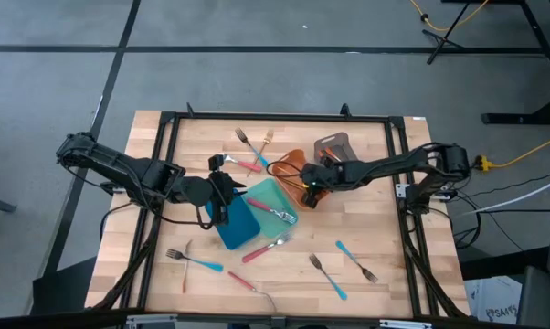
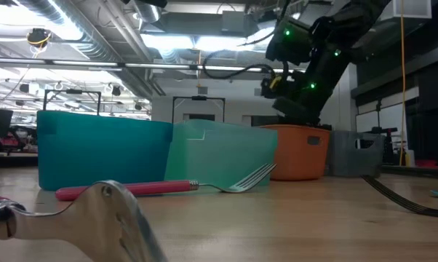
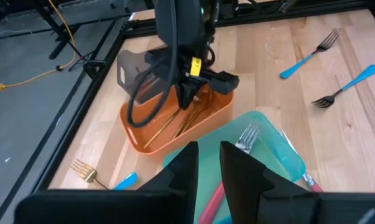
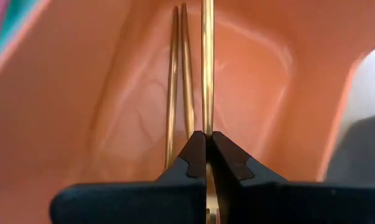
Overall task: Sort silverware by color (type)
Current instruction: Put the gold fork into the orange bin
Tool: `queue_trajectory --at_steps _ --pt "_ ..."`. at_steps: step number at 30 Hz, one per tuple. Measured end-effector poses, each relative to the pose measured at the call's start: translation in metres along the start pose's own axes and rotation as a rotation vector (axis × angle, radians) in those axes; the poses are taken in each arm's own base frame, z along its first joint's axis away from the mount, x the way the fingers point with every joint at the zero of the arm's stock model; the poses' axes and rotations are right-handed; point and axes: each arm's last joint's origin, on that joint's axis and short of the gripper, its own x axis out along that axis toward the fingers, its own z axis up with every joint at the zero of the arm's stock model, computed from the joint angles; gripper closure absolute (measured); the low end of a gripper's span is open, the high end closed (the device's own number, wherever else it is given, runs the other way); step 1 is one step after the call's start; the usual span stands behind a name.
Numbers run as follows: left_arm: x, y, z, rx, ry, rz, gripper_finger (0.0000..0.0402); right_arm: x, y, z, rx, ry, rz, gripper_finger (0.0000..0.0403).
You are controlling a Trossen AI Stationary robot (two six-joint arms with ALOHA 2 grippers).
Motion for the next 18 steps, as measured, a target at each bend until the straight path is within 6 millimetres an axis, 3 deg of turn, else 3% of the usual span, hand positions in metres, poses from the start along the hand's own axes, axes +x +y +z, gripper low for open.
queue_trajectory --at_steps 6,18 --pt "0.0000 0.0000 -0.0002 0.001 0.002 0.000 0.0341 0.0109 0.0028 -0.0028 -0.002 0.030 0.021 0.0402" --pt "0.0001 0.0002 -0.0003 0.005 0.003 0.001 0.0341 0.0119 0.0031 -0.0029 -0.005 0.031 0.021 0.0402"
